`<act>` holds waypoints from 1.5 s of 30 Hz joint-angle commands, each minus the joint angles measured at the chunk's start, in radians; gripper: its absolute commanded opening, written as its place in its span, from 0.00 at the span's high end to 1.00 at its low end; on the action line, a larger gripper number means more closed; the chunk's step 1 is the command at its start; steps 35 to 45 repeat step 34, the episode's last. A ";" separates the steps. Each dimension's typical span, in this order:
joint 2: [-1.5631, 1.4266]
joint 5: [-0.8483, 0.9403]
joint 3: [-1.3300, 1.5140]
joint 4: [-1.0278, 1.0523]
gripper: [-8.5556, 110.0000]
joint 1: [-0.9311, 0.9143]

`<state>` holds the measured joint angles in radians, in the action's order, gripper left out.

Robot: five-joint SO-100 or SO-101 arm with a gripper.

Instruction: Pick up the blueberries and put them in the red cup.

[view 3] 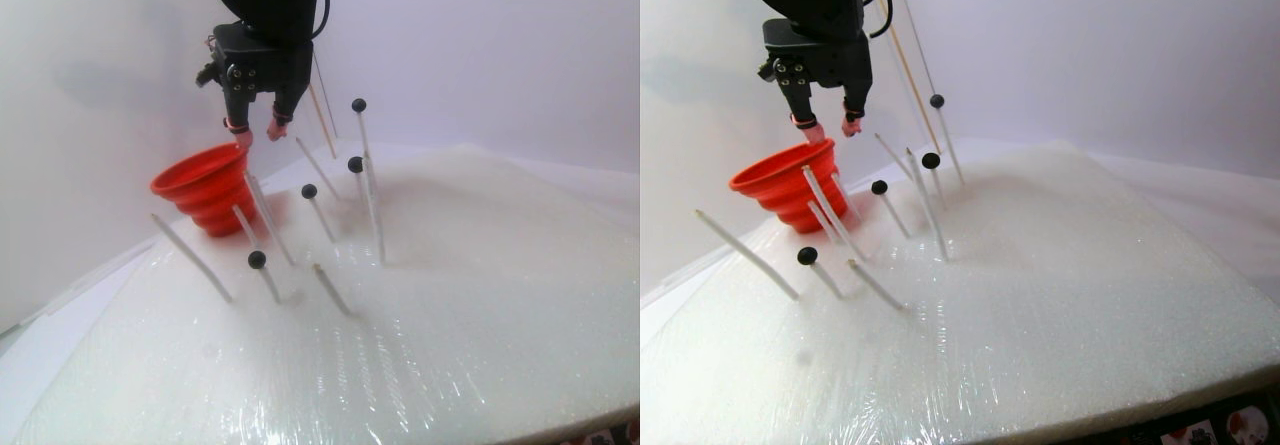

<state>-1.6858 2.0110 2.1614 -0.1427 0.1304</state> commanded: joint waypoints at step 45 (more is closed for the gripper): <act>-0.229 0.117 0.161 0.143 0.80 -0.127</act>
